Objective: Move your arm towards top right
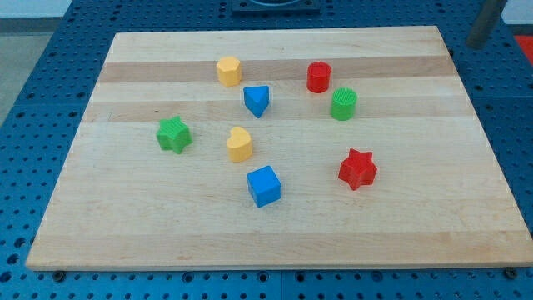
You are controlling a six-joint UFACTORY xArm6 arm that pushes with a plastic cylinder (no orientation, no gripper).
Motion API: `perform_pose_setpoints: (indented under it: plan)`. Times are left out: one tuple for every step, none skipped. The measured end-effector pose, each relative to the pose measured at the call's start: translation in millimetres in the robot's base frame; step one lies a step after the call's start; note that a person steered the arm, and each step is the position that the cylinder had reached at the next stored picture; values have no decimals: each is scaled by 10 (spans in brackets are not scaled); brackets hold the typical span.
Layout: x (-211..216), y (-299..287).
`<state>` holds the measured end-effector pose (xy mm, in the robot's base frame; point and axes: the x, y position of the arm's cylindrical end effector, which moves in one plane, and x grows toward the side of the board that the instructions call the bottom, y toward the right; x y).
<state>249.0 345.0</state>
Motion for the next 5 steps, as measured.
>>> perform_pose_setpoints:
  plan:
    - [703,-505]
    - [712,-730]
    - [600,-729]
    - [620,-788]
    - [658,-802]
